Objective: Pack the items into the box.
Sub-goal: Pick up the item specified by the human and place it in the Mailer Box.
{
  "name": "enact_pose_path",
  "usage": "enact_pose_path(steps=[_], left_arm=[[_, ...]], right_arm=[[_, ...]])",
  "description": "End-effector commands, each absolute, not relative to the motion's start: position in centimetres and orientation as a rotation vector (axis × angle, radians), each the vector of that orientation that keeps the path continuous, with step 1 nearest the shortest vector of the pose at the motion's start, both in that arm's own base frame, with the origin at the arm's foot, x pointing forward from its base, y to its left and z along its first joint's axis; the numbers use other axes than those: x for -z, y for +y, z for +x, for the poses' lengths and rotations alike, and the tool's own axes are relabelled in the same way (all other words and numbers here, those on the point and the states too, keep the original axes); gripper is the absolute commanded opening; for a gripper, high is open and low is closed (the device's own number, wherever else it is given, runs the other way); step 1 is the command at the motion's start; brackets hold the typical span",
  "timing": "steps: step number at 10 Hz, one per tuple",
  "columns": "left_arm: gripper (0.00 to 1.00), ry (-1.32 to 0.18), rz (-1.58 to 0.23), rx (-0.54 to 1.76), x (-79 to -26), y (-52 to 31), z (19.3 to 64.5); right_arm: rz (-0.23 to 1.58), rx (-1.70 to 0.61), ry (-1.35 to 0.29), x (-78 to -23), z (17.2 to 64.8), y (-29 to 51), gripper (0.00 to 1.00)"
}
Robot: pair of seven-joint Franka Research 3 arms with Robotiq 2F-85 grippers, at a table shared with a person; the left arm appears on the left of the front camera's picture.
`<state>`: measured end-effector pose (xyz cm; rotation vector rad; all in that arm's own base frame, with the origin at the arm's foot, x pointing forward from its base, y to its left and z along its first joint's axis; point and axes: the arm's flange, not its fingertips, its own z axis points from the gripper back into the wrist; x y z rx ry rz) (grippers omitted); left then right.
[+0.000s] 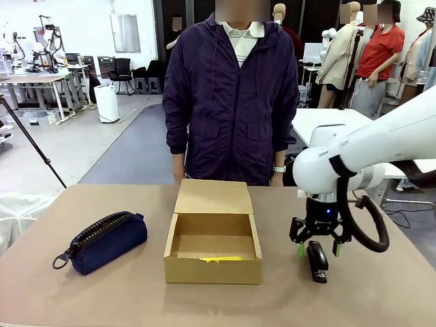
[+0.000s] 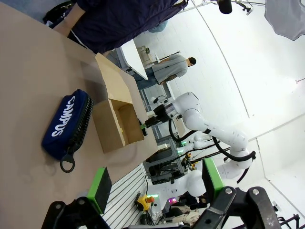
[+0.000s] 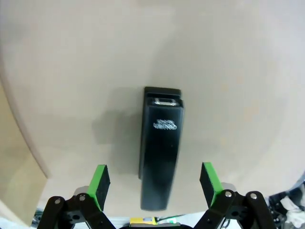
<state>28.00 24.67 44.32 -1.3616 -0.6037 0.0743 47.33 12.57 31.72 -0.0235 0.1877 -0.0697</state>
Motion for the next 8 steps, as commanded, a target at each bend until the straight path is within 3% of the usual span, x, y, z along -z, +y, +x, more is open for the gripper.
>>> enact_pose_path(steps=[1, 6, 7, 8], left_arm=[[1.00, -0.607, -1.369, -0.066, -44.42, 24.69, 27.84], [1.00, -0.607, -1.369, -0.066, -44.42, 24.69, 27.84], [1.00, -0.607, -1.369, -0.066, -44.42, 24.69, 27.84], [1.00, -0.607, -1.369, -0.066, -44.42, 24.69, 27.84]], right_arm=[[-0.005, 0.085, 0.282, -31.19, 48.18, 12.65, 1.00], [-0.025, 0.124, 0.284, -31.20, 47.68, 12.87, 1.00], [-0.007, 0.121, 0.288, -31.27, 47.65, 12.75, 0.44], [0.010, 0.119, 0.287, -31.32, 47.66, 12.73, 0.00]])
